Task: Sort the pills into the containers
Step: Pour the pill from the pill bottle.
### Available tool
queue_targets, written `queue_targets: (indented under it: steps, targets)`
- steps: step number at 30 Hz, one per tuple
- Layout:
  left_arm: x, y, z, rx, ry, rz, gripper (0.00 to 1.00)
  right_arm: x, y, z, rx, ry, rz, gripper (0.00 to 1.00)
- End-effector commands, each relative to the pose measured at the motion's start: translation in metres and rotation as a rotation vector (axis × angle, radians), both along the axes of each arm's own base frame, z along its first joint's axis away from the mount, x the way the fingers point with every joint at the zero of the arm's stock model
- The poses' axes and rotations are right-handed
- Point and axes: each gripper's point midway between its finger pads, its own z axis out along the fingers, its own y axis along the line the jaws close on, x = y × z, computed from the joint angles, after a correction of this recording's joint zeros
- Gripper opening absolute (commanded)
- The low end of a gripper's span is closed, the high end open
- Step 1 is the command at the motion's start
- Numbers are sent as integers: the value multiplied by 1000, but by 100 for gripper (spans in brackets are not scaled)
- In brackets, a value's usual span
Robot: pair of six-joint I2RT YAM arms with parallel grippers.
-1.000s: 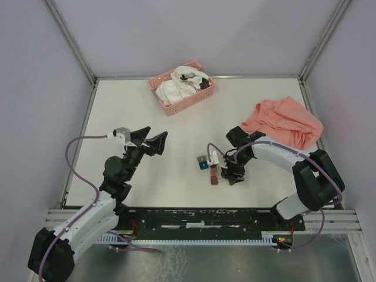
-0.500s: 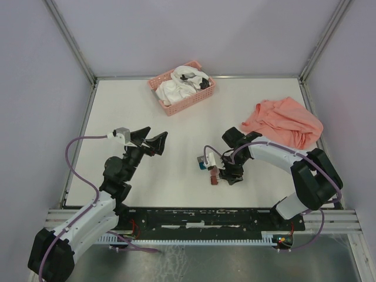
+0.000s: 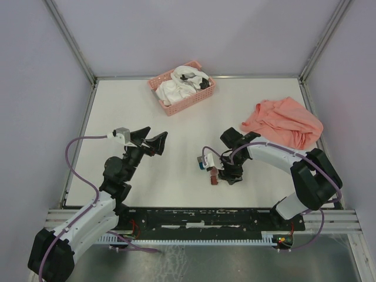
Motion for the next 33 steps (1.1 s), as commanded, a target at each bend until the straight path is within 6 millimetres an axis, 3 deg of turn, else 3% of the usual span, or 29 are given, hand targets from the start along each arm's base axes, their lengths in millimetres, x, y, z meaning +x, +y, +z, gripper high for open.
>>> queue_targets:
  steps: [1, 33]
  targets:
    - [-1, 5, 18, -13, -70, 27, 98, 9, 7, 10, -5, -39, 3, 2]
    - [-1, 5, 16, -10, -65, 28, 98, 7, 7, 13, -76, -66, 28, 2]
